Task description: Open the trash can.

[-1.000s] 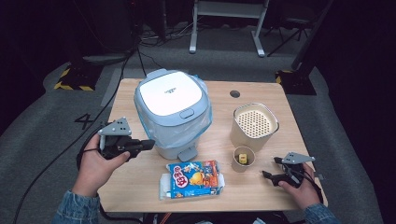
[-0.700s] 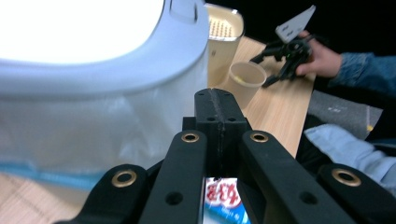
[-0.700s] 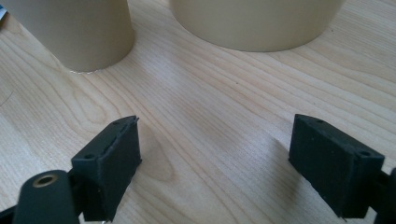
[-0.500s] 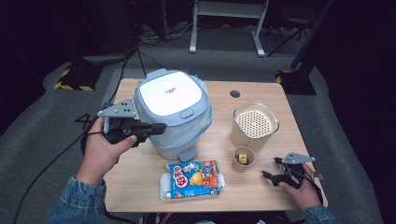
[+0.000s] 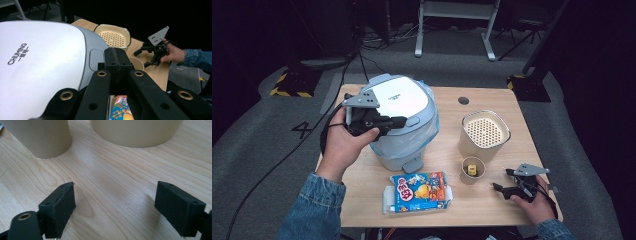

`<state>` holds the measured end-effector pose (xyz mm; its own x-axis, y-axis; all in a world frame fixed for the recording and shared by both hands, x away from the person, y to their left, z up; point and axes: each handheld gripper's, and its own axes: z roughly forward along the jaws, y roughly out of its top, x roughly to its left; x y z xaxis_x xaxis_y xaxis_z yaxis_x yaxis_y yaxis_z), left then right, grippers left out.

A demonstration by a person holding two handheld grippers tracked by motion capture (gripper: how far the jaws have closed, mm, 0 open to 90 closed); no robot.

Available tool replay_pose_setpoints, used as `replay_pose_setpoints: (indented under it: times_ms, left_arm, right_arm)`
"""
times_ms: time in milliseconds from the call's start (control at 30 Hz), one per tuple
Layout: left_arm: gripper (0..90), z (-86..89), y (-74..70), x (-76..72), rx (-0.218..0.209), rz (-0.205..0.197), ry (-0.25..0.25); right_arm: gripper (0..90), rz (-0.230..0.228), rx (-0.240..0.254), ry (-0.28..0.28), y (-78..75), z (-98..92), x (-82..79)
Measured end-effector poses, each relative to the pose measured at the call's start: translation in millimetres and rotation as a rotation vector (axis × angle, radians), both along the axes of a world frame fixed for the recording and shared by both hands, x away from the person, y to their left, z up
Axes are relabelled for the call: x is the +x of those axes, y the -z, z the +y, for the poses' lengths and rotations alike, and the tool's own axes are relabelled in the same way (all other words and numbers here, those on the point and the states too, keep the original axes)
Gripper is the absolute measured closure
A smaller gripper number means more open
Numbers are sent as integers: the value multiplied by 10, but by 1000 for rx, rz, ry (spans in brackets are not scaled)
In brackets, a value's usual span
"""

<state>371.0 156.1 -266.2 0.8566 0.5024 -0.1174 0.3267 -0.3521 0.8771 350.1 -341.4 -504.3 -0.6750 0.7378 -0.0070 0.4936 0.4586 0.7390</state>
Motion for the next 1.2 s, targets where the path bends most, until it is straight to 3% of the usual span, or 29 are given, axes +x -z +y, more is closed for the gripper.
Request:
replay_pose_setpoints:
  times_ms: [267, 300, 633, 767, 933, 1067, 1200]
  left_arm:
    - [900, -121, 49, 111, 43, 14, -38]
    - [899, -152, 52, 118, 66, 15, -36]
    - [900, -272, 23, 95, 156, -32, -85]
    - [900, -269, 25, 113, 146, -3, -94]
    - [900, -297, 14, 102, 169, -12, -98]
    - [900, -291, 64, 121, 123, 21, -63]
    - [897, -265, 55, 102, 110, -1, -82]
  right_arm:
    - [164, 0, 1, 0, 1, 0, 0]
    - [164, 0, 1, 0, 1, 0, 0]
    - [164, 0, 0, 0, 0, 0, 0]
    - [164, 0, 1, 0, 1, 0, 0]
    - [164, -1, 1, 1, 1, 1, -1]
    - [164, 0, 1, 2, 1, 2, -2]
    - [164, 0, 1, 2, 1, 1, -2]
